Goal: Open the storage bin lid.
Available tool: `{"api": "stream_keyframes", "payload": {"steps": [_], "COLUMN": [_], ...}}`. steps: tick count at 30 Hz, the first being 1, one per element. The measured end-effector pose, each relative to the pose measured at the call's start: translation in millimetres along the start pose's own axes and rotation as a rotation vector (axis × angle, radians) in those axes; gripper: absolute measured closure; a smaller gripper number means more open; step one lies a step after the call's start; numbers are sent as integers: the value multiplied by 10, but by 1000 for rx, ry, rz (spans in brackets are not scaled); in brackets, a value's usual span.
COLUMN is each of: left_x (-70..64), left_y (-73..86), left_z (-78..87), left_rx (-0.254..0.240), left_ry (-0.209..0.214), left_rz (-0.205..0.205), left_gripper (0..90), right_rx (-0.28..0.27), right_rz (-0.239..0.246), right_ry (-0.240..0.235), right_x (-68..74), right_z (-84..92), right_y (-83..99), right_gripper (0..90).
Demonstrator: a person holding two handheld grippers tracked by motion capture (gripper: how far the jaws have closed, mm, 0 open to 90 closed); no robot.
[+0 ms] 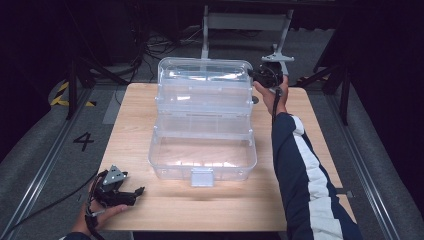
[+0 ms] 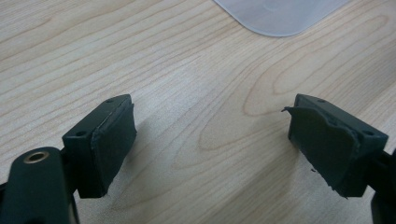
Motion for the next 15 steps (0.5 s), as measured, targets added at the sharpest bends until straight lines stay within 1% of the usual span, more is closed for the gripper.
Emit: {"api": "stream_keyframes", "payload": {"steps": [2,5,8,15], "left_x": [0,-1,-1,-7], "left_y": [-1,-1,-1,3], "left_z": [1,-1,1,0], "left_rx": [2,0,2,-4], "left_ry": [-4,-3,-5,-5], "left_rz": [1,3,3,7], "left_gripper": [154,154,154,157], "right_rx": [-1,-4,-9,6], "right_rz": [-7,-2,-16,-7], "right_ry": [-4,-4,-15,-7], "right_x": [-8,-14,-36,-39], "right_z": [-16,-48,-72,-119], "right_y": [11,32,56,87], "right_gripper": [788,783,780,770]}}
Point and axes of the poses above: each handheld gripper's, and its own axes: z roughly backward along the jaws, y roughly out of its underside, x roughly to its left, the point moved 3 cm from there along -z, roughly forward along the jaws
